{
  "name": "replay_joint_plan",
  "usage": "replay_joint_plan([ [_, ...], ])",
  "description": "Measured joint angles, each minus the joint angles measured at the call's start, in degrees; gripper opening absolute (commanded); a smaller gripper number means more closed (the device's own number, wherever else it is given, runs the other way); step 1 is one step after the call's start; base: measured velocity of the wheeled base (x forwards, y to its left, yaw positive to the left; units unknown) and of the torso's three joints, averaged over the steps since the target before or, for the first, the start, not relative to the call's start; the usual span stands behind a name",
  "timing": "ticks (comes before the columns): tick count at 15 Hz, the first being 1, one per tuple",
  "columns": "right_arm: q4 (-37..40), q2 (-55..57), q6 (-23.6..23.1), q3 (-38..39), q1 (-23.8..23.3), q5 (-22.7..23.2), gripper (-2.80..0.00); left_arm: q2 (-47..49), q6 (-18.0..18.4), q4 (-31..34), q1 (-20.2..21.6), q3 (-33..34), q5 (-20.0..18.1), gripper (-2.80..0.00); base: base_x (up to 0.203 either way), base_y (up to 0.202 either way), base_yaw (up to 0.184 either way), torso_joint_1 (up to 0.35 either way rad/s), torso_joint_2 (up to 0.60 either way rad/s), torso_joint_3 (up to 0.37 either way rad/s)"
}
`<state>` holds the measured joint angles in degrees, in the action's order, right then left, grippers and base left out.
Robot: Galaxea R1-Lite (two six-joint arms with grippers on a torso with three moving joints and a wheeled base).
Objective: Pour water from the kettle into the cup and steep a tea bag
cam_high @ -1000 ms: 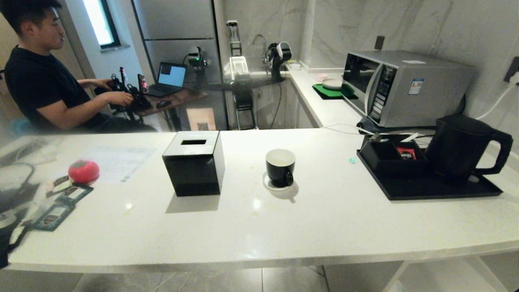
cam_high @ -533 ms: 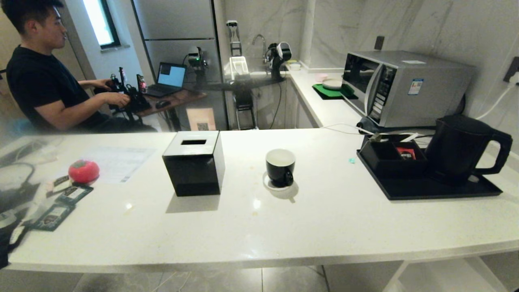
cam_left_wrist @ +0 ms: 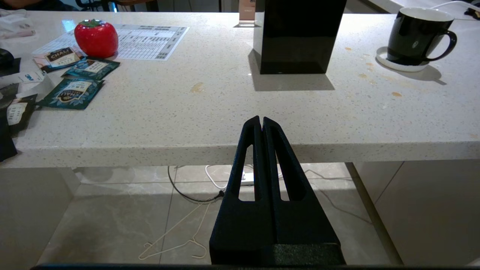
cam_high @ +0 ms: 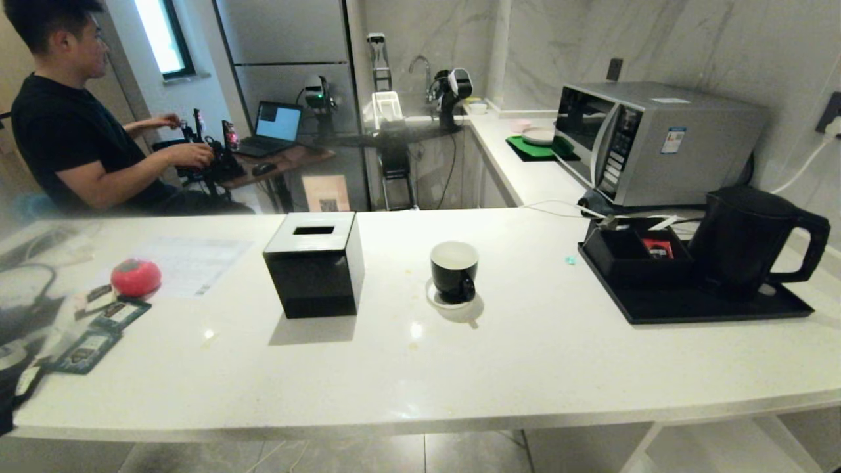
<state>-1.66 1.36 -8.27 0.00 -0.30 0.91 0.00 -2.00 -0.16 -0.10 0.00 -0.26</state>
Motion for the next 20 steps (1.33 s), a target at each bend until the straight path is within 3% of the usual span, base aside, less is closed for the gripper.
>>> replay_joint_plan([
  [4,1.85,-1.26,6.8,0.0,0.04,-0.92,-2.8,0.0,0.0,0.0,-0.01,0.0,-0.01,-2.8,0.0,0.0,0.0,0.0,0.0,0.0],
  [20,1.85,-1.43,7.15,0.0,0.04,-0.98,-2.8,0.0,0.0,0.0,-0.03,0.0,-0.01,-2.8,0.0,0.0,0.0,0.0,0.0,0.0],
])
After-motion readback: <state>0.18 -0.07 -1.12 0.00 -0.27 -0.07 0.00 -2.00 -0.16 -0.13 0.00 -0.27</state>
